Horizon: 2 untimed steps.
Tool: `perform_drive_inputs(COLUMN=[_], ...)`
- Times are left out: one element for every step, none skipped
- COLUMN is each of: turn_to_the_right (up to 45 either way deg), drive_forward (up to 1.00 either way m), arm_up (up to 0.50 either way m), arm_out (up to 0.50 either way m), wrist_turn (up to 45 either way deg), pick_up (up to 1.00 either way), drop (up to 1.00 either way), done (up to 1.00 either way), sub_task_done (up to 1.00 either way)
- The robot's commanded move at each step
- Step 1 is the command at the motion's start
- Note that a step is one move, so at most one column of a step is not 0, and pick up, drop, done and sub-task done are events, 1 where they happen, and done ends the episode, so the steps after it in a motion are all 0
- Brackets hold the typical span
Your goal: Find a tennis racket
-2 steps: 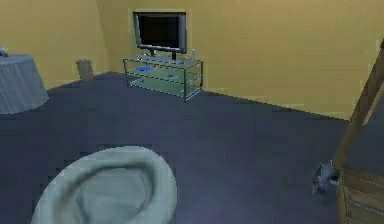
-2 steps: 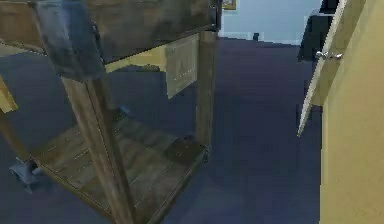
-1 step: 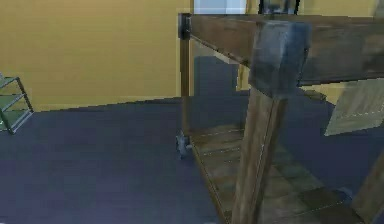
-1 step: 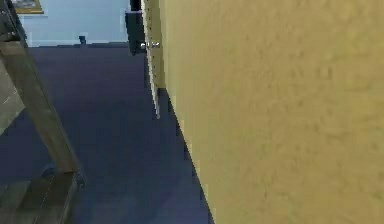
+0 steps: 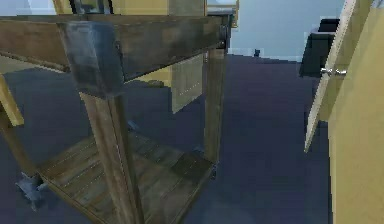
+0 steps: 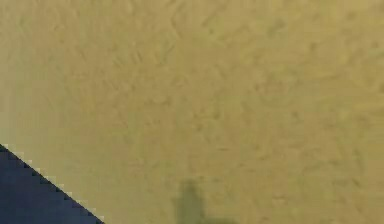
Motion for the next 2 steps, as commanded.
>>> perform_drive_inputs(turn_to_the_right=[24.0, 0.0], drive_forward=[0.0, 1.0], arm_up=[0.0, 0.0], arm_out=[0.0, 0.0], wrist_turn=[0.0, 0.0], pick_up=[0.0, 0.0], drop=[0.0, 0.0], done=[0.0, 0.0], sub_task_done=[0.0, 0.0])
